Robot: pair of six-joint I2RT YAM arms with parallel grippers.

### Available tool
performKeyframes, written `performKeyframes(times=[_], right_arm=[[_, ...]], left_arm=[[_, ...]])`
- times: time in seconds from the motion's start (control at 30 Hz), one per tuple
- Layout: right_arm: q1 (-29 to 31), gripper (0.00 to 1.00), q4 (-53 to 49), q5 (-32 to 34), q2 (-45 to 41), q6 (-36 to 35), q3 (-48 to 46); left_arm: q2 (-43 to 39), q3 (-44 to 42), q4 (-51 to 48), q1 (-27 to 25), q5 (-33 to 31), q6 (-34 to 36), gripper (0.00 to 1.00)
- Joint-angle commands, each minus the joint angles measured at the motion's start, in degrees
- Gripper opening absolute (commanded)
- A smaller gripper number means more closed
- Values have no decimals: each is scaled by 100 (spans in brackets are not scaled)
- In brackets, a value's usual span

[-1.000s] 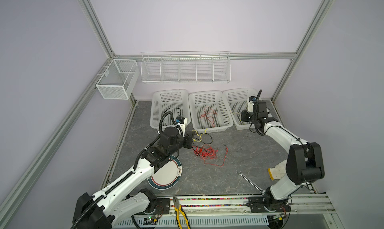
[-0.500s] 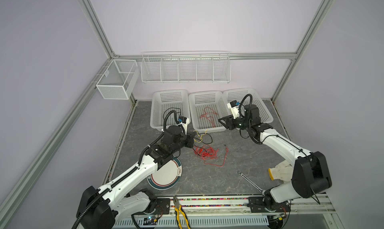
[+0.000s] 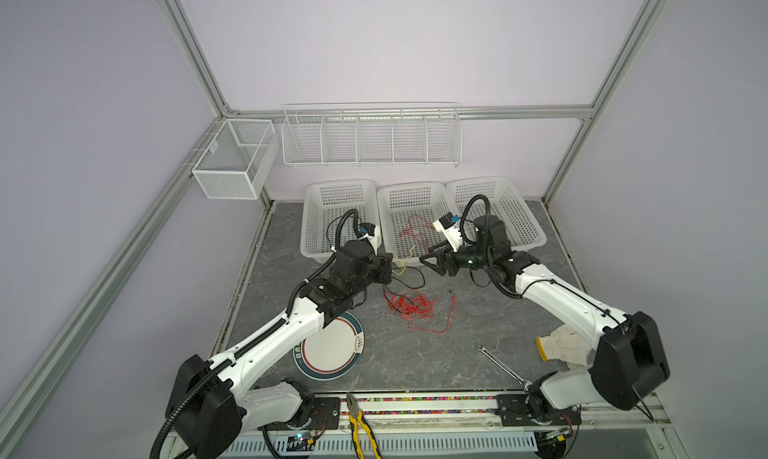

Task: Untangle the cables
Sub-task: 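Move the right gripper back to the yellow wires held by the left gripper, then grasp another yellow wire from the left gripper's bundle with the right gripper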

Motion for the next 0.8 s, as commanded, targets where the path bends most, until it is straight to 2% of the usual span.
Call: performKeyframes(times=[0.0,0.13,0.33,0.6,0.77], right_arm=[[223,60,170,89,151,-114,18],[338,60,389,137,377,36,144],[411,58,375,385,645,21,275],[421,50,474,427,737,73,275],[434,37,513,399,803,100,328]], left_arm=[[75,189,60,-22,292,-158,0],[38,52,229,-24,499,-228,0],[-84,-143,232,-25,480,-229,0],[-170,-287,206,-24,432,-142,0],[-177,-328,210,-24,553,-74,0]])
